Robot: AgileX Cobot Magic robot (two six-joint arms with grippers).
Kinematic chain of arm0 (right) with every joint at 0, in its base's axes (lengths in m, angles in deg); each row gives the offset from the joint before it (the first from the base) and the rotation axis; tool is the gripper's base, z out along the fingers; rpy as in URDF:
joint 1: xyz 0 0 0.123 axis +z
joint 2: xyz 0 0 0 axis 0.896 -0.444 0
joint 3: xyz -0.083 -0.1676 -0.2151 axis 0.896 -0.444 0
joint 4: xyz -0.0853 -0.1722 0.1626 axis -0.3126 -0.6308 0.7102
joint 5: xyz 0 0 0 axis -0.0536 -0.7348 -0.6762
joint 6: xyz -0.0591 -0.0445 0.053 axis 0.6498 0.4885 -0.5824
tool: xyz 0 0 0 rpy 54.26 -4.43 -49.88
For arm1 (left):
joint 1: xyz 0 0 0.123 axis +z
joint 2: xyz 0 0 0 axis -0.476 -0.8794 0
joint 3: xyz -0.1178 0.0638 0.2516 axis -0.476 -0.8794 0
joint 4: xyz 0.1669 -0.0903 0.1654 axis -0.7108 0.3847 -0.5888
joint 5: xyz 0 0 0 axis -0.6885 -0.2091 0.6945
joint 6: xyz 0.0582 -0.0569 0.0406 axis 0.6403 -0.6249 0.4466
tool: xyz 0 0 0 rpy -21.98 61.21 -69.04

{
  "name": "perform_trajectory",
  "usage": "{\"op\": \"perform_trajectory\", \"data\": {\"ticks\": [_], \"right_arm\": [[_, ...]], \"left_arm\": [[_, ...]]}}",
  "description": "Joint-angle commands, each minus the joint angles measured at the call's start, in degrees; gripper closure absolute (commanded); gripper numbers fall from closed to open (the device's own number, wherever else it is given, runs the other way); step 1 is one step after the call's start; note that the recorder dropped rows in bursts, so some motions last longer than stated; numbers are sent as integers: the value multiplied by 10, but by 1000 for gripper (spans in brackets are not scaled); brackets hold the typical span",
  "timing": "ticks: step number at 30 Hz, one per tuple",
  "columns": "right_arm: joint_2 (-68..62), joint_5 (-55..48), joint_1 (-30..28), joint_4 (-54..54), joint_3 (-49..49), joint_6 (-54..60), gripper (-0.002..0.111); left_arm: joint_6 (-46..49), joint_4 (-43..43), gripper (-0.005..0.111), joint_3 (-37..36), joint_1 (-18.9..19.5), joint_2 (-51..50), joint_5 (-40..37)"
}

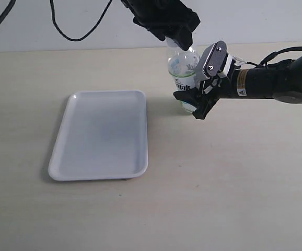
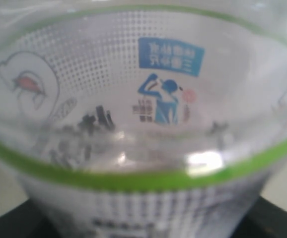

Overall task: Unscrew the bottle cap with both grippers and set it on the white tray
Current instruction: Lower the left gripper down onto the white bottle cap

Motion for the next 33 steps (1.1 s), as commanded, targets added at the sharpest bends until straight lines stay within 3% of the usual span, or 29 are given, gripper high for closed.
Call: {"op": "perform_trajectory", "data": {"ticks": [1, 33], "right_arm": [[-1, -30, 1, -20, -2, 4, 108], [-1, -30, 1, -19, -2, 3, 108]], "left_arm": [[-5, 1, 46, 3, -2, 6, 4], [-5, -5, 46, 3, -2, 18, -3]]}}
